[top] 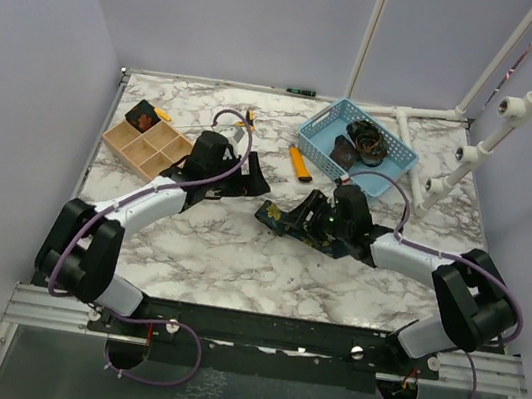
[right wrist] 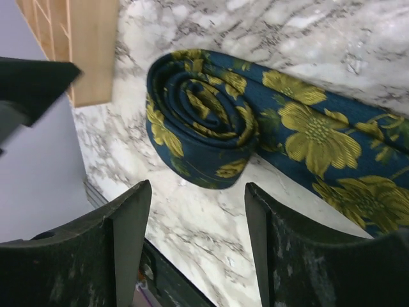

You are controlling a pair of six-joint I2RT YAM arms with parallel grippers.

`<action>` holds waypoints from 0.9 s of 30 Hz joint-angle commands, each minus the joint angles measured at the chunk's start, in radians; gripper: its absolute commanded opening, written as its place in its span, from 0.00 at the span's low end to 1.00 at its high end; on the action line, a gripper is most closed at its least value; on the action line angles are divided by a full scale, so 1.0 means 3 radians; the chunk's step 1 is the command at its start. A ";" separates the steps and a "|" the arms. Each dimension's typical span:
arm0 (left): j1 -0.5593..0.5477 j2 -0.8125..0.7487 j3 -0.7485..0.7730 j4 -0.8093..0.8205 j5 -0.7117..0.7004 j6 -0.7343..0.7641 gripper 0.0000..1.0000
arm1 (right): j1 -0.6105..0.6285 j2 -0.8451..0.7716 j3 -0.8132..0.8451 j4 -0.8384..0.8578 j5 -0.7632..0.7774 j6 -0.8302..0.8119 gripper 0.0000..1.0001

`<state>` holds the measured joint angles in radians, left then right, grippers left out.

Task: Roll the ties
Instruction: Roll the tie at the center of the board.

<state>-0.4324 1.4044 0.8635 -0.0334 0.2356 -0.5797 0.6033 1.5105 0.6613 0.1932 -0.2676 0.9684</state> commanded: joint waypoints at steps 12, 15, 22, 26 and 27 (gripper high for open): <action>0.0239 0.0646 0.0011 0.0254 0.1056 0.0293 0.99 | 0.0029 0.0434 0.0443 -0.0148 0.0285 -0.0105 0.53; 0.0245 0.0703 -0.0005 0.0273 0.1056 0.0265 0.99 | 0.0029 0.0502 0.0521 -0.0130 0.0230 -0.0207 0.53; 0.0284 0.0677 -0.0131 0.0422 0.0938 0.0171 0.99 | 0.0029 0.0620 0.0693 -0.0305 0.0256 -0.0408 0.53; 0.0329 0.0676 -0.0204 0.0458 0.0653 -0.0011 0.99 | 0.0030 0.0609 0.0667 -0.0318 0.0266 -0.0475 0.53; 0.0345 0.0659 -0.0249 0.0507 0.0614 -0.0056 0.99 | 0.0029 0.0597 0.0665 -0.0330 0.0276 -0.0503 0.53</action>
<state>-0.3481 1.6070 0.8265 0.0681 0.5003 -0.5407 0.6033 1.6821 0.8501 0.1329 -0.2169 0.8692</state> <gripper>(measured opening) 0.990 0.529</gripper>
